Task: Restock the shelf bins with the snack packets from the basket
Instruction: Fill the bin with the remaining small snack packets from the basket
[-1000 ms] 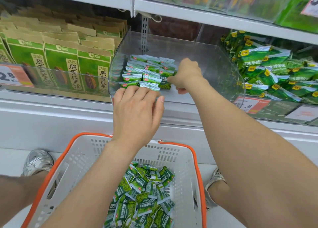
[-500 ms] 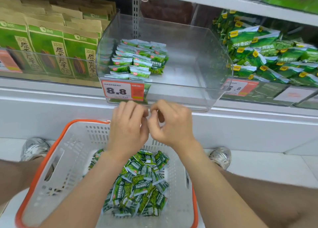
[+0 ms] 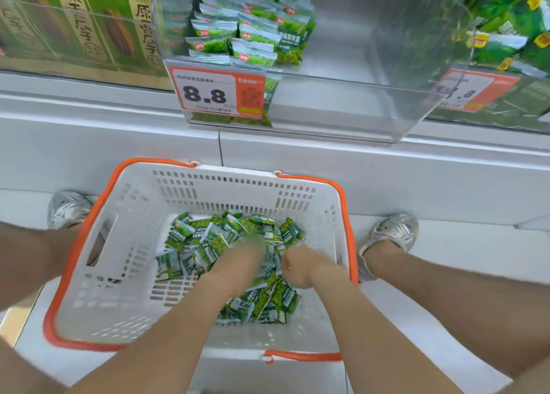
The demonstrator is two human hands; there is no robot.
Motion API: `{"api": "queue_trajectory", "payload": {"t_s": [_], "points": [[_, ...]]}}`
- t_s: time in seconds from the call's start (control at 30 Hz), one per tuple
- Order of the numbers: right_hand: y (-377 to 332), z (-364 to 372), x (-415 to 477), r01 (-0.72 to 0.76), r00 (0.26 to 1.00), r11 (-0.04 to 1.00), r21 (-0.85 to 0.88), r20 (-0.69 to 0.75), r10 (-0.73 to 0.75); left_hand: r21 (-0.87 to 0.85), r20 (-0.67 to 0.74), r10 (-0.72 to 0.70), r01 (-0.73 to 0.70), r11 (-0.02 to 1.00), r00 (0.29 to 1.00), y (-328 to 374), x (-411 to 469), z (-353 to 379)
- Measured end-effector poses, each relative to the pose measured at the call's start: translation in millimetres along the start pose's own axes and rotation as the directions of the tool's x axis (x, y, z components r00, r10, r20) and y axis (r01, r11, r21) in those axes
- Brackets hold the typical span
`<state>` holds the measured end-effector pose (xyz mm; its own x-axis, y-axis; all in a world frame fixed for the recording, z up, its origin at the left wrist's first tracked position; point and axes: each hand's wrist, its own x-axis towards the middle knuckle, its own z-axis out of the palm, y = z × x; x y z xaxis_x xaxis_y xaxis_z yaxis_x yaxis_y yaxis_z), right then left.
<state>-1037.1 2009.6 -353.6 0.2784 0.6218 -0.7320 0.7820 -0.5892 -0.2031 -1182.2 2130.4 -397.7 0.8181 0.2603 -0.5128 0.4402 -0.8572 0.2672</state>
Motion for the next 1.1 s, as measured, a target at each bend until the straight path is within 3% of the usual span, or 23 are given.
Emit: {"api": "queue_trajectory", "payload": {"t_s": [0.23, 0.3, 0.43, 0.5, 0.6, 0.7, 0.77, 0.93, 1.03, 1.1], "points": [[4.2, 8.0, 8.9, -0.031, 1.000, 0.999, 0.027, -0.005, 0.031, 0.237, 0.145, 0.002, -0.037, 0.971, 0.989, 3.5, 2.7, 14.1], [2.5, 7.0, 10.9, -0.025, 1.000, 0.998, 0.051, 0.005, 0.025, 0.167, 0.167, -0.015, -0.013, 0.986, 0.986, 3.0, 2.3, 12.6], [-1.8, 7.9, 13.8, -0.018, 1.000, 0.994, 0.106, -0.012, 0.020, -0.169, 0.084, -0.097, 0.110, 0.980, 0.992, 1.4, 3.2, 15.4], [-2.3, 5.6, 12.2, -0.022, 0.999, 0.977, 0.212, -0.044, 0.032, -0.412, -0.011, -0.217, 0.193, 0.891, 0.976, -1.2, 0.9, 12.0], [-4.3, -2.8, 8.8, -0.015, 0.991, 0.878, 0.478, -0.108, 0.076, -0.727, -0.083, -0.365, 0.195, 0.658, 0.927, -3.9, -3.6, -6.1], [-11.3, -18.3, 2.2, 0.114, 0.984, 0.558, 0.822, -0.171, 0.052, -0.922, -0.106, -0.385, 0.054, 0.382, 0.917, -1.9, -9.3, -30.4], [-15.4, -31.5, -1.7, 0.215, 0.964, 0.437, 0.873, -0.262, 0.048, -0.963, -0.103, -0.364, -0.001, 0.269, 0.926, -0.6, -14.7, -47.3], [-16.2, -59.5, -13.5, 0.321, 0.930, 0.411, 0.853, -0.366, 0.035, -0.998, -0.064, -0.321, -0.064, 0.010, 0.945, -3.3, -31.1, -78.3], [-18.1, -70.8, -20.8, 0.349, 0.925, 0.395, 0.849, -0.380, 0.000, -0.993, -0.092, -0.331, -0.110, -0.036, 0.939, 0.7, -36.8, -89.2], [-22.4, -78.3, -27.0, 0.389, 0.905, 0.400, 0.830, -0.426, 0.005, -0.988, -0.139, -0.349, -0.154, -0.015, 0.927, 5.8, -40.2, -99.5]]}}
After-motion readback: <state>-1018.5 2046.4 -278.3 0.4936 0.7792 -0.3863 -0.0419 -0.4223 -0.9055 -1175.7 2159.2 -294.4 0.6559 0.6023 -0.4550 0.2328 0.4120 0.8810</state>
